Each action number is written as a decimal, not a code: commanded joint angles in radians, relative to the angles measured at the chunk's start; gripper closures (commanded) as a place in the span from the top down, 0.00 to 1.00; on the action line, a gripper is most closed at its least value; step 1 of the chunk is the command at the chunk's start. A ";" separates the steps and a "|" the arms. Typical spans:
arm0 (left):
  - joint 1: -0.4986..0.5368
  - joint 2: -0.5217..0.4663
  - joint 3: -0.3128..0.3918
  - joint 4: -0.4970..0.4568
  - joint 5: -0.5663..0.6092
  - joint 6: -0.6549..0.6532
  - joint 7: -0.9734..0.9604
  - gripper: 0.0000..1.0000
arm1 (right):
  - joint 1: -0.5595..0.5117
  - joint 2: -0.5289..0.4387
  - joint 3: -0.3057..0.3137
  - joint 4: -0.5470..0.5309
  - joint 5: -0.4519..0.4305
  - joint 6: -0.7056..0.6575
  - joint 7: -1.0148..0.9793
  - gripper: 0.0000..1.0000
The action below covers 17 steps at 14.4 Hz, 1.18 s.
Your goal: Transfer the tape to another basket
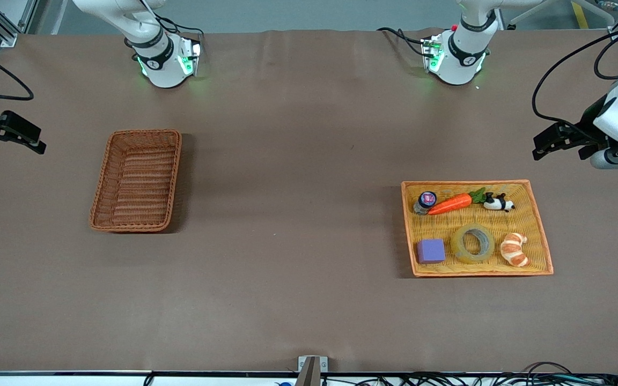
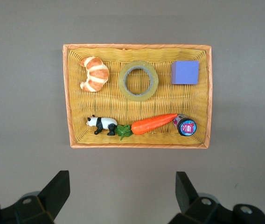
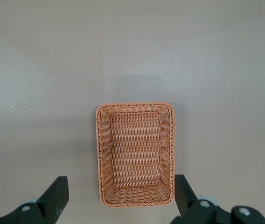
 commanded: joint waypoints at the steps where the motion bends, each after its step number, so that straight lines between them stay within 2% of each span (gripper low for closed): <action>1: -0.004 0.010 0.009 0.025 -0.014 -0.024 0.011 1.00 | -0.010 -0.011 0.004 -0.013 0.006 0.008 -0.012 1.00; 13: -0.004 0.075 -0.011 0.048 0.031 -0.027 -0.008 1.00 | -0.021 -0.008 0.003 -0.013 0.006 0.008 -0.012 1.00; 17: 0.039 0.176 -0.008 0.051 0.034 0.011 0.011 0.98 | -0.021 -0.008 0.004 -0.013 0.006 0.008 -0.012 1.00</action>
